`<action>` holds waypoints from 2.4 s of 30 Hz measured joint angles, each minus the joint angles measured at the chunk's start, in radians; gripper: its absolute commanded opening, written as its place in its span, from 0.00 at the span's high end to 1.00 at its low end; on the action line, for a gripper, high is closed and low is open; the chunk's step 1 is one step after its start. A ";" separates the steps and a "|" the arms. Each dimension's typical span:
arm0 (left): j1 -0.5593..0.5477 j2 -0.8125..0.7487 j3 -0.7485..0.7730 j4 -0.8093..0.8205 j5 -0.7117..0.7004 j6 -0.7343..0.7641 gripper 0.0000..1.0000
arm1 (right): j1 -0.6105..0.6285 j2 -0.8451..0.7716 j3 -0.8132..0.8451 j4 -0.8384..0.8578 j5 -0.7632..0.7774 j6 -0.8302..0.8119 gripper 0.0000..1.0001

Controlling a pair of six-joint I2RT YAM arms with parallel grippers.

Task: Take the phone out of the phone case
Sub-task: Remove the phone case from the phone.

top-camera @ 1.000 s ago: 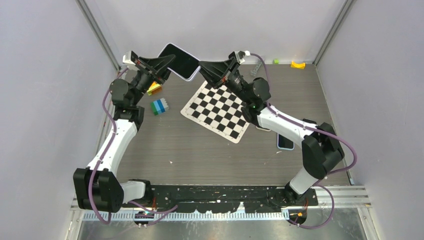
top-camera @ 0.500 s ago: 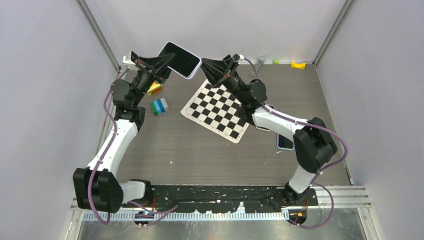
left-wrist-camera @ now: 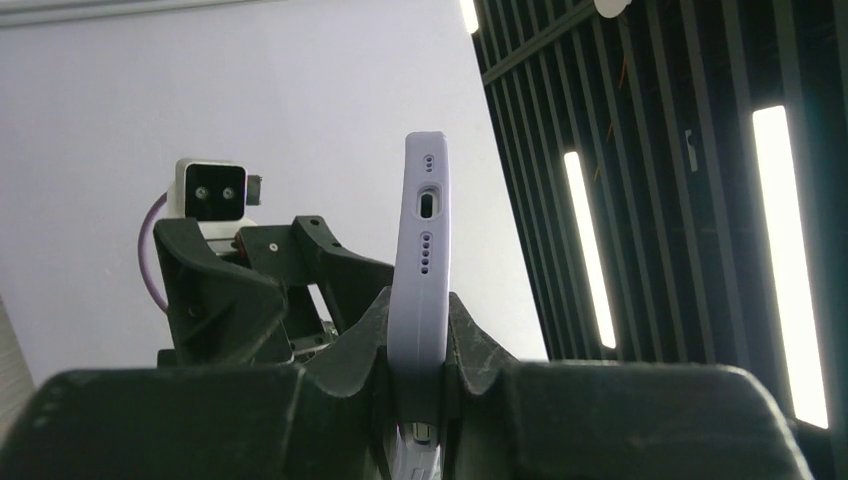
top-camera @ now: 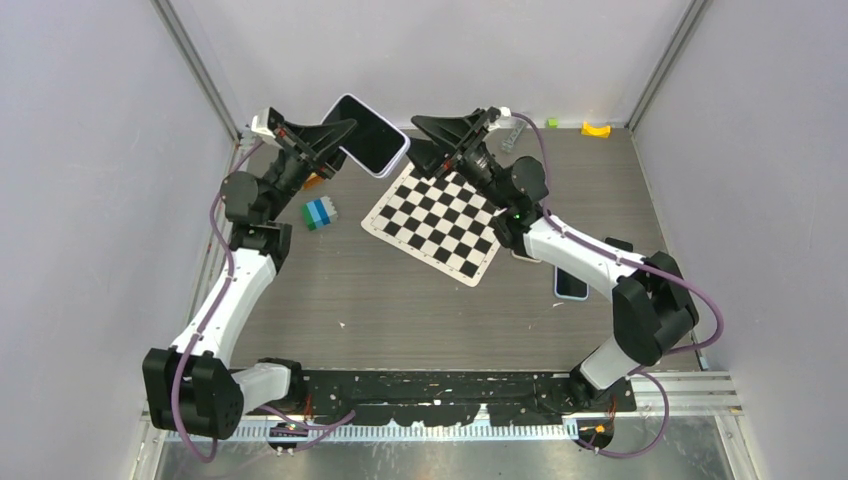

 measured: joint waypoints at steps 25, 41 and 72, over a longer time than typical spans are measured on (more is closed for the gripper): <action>0.003 -0.009 -0.028 -0.040 0.027 0.053 1.00 | 0.036 -0.146 0.043 -0.372 -0.062 -0.385 0.51; 0.003 -0.005 -0.029 -0.024 -0.040 0.024 1.00 | 0.046 -0.036 0.030 -0.110 -0.018 -0.080 0.98; 0.037 -0.082 -0.094 -0.041 -0.258 -0.003 1.00 | 0.109 0.145 0.176 -0.127 0.066 0.210 1.00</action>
